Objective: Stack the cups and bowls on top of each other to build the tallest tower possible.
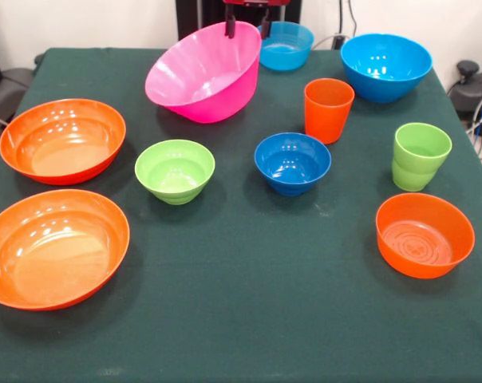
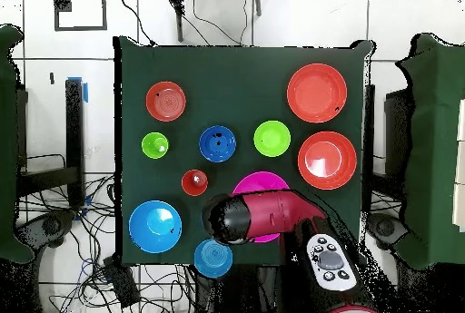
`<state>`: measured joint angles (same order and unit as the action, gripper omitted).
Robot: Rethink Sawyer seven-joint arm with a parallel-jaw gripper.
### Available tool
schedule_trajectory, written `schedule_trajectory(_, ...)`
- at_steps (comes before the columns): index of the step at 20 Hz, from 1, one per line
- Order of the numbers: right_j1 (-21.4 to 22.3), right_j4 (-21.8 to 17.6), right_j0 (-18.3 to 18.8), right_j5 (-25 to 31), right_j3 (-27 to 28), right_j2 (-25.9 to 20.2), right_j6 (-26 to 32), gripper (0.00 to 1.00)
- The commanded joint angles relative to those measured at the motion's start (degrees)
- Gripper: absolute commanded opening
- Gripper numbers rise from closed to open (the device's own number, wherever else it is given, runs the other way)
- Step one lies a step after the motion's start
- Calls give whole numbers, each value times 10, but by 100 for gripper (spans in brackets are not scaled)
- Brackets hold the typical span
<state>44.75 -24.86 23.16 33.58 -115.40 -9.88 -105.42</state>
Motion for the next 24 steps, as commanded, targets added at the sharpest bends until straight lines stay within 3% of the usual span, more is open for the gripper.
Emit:
schedule_trajectory(1,-39,-4,12,-9,9,-34,-3,100)
schedule_trajectory(5,-39,-24,6,-30,12,-22,-10,100)
schedule_trajectory(15,-42,-11,11,-28,7,-26,-16,100)
schedule_trajectory(16,-43,-3,15,-24,3,-28,-18,0)
schedule_trajectory(24,-46,12,24,-5,2,-37,-14,0)
